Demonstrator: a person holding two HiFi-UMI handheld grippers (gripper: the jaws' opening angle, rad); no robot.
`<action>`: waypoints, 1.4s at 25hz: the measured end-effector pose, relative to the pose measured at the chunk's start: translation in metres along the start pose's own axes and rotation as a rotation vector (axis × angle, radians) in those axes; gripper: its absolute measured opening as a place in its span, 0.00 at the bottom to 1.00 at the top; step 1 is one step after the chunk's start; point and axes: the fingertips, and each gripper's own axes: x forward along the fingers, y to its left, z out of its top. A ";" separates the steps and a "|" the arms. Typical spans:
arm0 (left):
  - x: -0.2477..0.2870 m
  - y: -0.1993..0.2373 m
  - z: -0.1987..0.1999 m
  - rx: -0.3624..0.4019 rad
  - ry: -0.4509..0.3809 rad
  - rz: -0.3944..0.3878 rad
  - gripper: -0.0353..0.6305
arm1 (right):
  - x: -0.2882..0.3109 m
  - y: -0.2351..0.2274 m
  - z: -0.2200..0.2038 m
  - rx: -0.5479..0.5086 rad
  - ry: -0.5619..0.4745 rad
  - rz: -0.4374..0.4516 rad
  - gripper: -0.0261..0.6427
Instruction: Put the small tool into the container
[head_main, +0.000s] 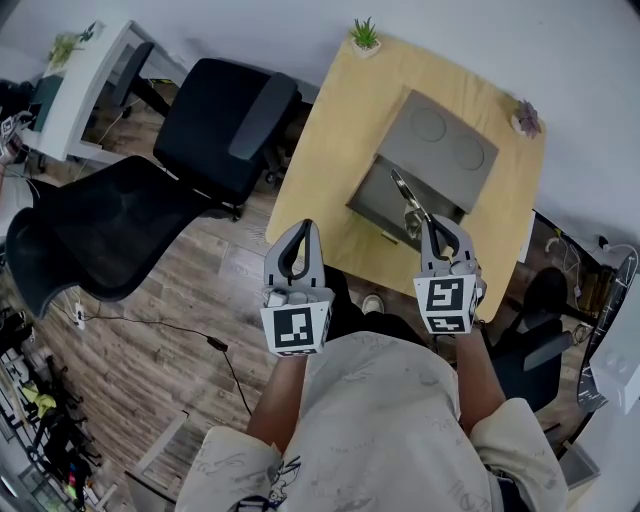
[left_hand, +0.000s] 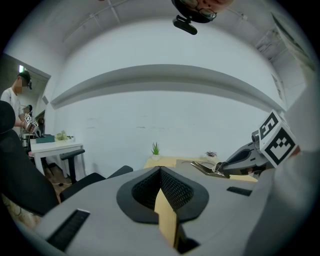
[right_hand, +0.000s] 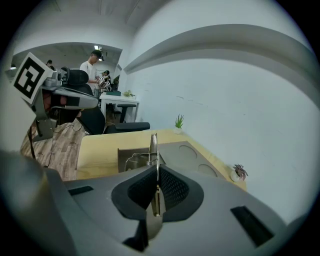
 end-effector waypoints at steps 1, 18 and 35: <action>0.000 0.000 0.000 0.000 -0.001 0.001 0.06 | 0.001 0.000 -0.001 -0.013 0.010 0.000 0.06; 0.005 0.015 -0.010 -0.015 0.012 0.015 0.06 | 0.032 0.009 -0.019 -0.233 0.153 -0.015 0.06; 0.013 0.023 -0.014 -0.021 0.003 0.017 0.06 | 0.055 0.011 -0.032 -0.358 0.227 -0.032 0.06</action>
